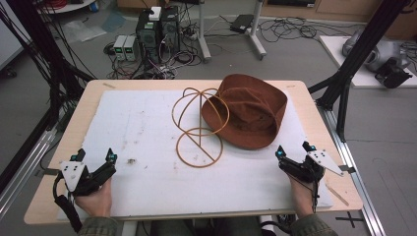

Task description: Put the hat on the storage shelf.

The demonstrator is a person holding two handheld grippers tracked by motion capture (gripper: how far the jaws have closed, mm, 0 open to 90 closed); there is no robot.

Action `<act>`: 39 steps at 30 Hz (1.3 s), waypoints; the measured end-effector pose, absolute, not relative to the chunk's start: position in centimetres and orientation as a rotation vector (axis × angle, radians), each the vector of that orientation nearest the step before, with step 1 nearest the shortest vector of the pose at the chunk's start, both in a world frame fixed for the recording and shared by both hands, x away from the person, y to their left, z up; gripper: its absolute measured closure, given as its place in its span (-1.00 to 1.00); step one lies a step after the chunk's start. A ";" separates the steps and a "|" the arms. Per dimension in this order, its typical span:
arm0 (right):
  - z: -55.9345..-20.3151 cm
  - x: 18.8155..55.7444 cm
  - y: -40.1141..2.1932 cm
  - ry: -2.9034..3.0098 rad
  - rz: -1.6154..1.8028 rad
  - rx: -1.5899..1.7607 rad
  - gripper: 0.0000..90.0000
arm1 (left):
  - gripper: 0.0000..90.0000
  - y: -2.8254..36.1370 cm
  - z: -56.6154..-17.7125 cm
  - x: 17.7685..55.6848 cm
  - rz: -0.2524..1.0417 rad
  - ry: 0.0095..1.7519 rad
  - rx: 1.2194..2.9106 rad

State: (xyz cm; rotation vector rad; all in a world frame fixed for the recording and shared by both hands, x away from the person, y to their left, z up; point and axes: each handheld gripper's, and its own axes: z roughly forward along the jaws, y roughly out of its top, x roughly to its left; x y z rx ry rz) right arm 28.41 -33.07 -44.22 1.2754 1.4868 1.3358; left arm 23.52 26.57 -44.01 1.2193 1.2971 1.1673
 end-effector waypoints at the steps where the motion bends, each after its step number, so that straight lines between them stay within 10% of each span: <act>1: -44.2 28.4 -33.1 1.484 1.332 1.259 -0.91 | -0.68 26.6 -44.0 23.5 1.166 1.295 1.220; 23: -43.2 28.4 -33.7 1.513 1.346 1.254 -0.92 | -0.68 26.6 -44.0 23.7 1.173 1.297 1.216; 39: -38.9 34.8 -34.0 1.584 1.284 1.208 -0.92 | -0.68 26.7 -44.0 23.9 1.167 1.304 1.210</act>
